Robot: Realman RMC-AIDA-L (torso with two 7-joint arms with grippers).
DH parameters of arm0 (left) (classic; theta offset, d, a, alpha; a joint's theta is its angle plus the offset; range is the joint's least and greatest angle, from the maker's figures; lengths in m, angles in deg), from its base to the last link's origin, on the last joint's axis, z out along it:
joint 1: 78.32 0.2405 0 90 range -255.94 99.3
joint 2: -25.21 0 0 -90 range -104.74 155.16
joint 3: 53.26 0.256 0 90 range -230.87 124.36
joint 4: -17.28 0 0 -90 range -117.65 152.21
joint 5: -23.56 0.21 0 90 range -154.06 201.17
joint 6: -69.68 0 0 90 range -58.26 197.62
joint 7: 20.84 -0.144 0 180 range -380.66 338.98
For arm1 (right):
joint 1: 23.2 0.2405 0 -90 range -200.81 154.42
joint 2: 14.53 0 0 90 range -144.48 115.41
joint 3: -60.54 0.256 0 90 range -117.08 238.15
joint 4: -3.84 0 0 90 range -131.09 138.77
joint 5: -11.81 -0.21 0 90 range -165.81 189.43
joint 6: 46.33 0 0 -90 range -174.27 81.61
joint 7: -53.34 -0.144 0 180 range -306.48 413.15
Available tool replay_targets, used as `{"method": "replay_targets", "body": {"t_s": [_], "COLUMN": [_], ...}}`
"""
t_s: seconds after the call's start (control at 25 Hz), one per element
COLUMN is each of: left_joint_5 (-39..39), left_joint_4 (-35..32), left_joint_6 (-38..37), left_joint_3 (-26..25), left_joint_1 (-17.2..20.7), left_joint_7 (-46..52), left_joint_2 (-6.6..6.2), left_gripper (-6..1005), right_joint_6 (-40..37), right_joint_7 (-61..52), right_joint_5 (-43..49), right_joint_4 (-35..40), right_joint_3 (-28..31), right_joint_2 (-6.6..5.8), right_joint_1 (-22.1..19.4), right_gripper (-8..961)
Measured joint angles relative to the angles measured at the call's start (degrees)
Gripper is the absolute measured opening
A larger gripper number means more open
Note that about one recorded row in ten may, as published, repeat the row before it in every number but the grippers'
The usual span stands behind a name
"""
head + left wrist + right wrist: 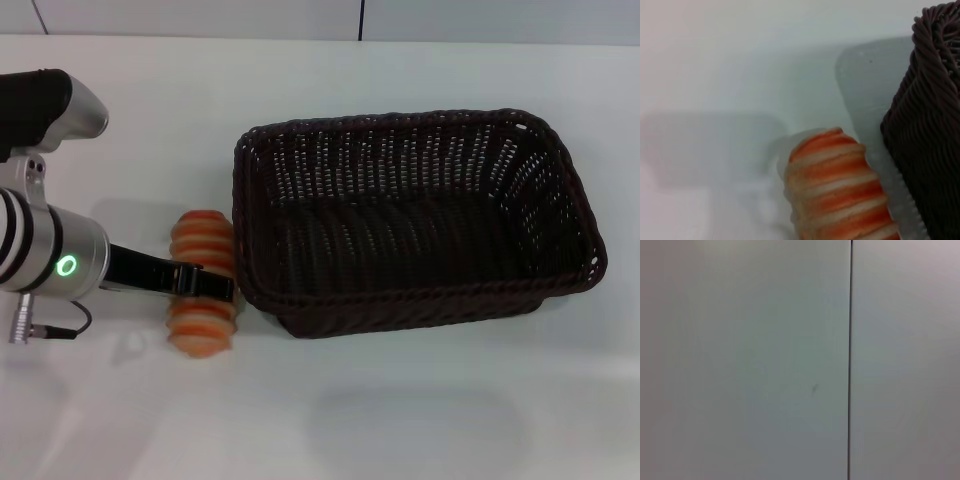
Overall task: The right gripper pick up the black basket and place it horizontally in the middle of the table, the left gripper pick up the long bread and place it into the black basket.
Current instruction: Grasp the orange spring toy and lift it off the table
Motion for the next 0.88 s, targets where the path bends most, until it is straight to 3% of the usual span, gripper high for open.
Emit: {"method": "replay_targets", "body": {"t_s": [0.56, 0.88], "left_joint_5": [0.3, 0.4], "left_joint_4": [-2.4, -2.1], "left_joint_6": [-0.5, -0.5], "left_joint_3": [0.3, 0.4], "left_joint_1": [-1.1, -1.1], "left_joint_7": [-0.6, -0.8], "left_joint_2": [-0.08, -0.09], "left_gripper": [697, 617], "right_joint_6": [-0.6, -0.8], "right_joint_7": [0.0, 0.0], "right_joint_5": [0.0, 0.0], "right_joint_4": [0.0, 0.0], "right_joint_3": [0.0, 0.0], "right_joint_2": [0.00, 0.00], "right_joint_1": [0.0, 0.0], "right_gripper": [492, 492]}}
